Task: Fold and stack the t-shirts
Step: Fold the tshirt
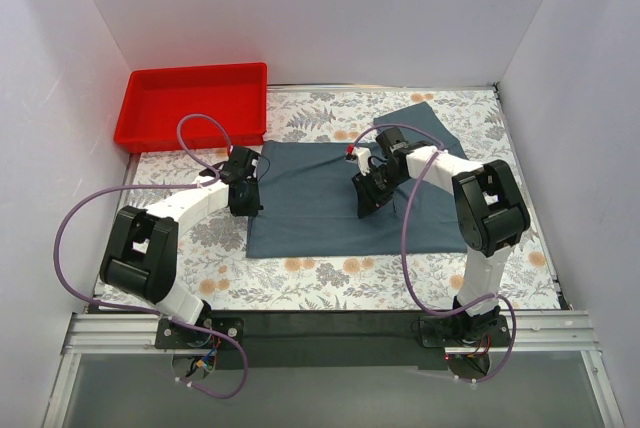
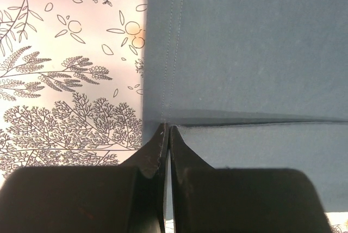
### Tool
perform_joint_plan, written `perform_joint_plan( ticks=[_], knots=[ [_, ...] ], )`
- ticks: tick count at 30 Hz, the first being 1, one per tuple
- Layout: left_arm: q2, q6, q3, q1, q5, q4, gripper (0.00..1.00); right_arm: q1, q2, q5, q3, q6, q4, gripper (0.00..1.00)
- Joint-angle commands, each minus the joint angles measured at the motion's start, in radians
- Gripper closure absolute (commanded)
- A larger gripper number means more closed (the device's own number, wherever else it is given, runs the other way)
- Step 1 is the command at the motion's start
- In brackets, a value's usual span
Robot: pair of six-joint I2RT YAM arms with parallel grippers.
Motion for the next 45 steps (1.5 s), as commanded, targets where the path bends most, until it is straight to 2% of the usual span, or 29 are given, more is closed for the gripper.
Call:
perform_joint_plan(
  ticks=[1,5,7,8,9,13,25,28,35,37,39,43,45],
  knots=[
    [-0.051,-0.014,-0.012,0.012,-0.039,0.003,1.0,0.01,0.031,-0.028,0.017,-0.024,-0.03,0.69],
    [-0.054,-0.017,-0.014,0.013,-0.034,0.004,1.0,0.015,0.042,-0.025,0.024,-0.029,-0.033,0.7],
    [-0.056,-0.017,-0.015,0.013,-0.033,0.004,1.0,0.016,0.047,-0.025,0.031,-0.029,-0.033,0.76],
    [-0.056,-0.017,-0.017,0.015,-0.033,0.004,1.0,0.016,0.048,-0.025,0.033,-0.03,-0.036,0.86],
    [-0.059,-0.017,-0.017,0.015,-0.033,0.004,1.0,0.016,0.048,-0.025,0.037,-0.029,-0.038,0.89],
    [-0.066,-0.029,-0.021,0.015,-0.036,-0.002,1.0,0.016,0.037,-0.018,0.053,-0.027,-0.039,0.95],
    [-0.095,-0.081,-0.06,0.018,-0.059,-0.02,1.0,0.018,0.016,0.028,0.099,-0.021,-0.048,0.96],
    [-0.088,-0.083,-0.063,0.019,-0.057,-0.019,1.0,0.018,0.031,0.025,0.096,-0.021,-0.047,0.94],
    [-0.068,-0.081,-0.06,0.019,-0.056,0.0,1.0,0.018,0.044,0.057,0.114,0.039,-0.044,0.81],
    [-0.062,-0.078,-0.049,0.019,-0.054,0.003,0.97,0.018,0.025,0.103,0.129,0.059,-0.045,0.74],
    [-0.054,-0.072,-0.032,0.021,-0.059,0.007,0.92,0.015,-0.014,0.182,0.157,0.091,-0.044,0.64],
    [-0.036,-0.058,0.0,0.019,-0.076,0.015,0.85,0.004,-0.099,0.349,0.188,0.145,-0.044,0.54],
    [-0.03,-0.054,0.012,0.021,-0.083,0.015,0.74,-0.028,-0.152,0.44,0.183,0.195,-0.044,0.5]
  ],
)
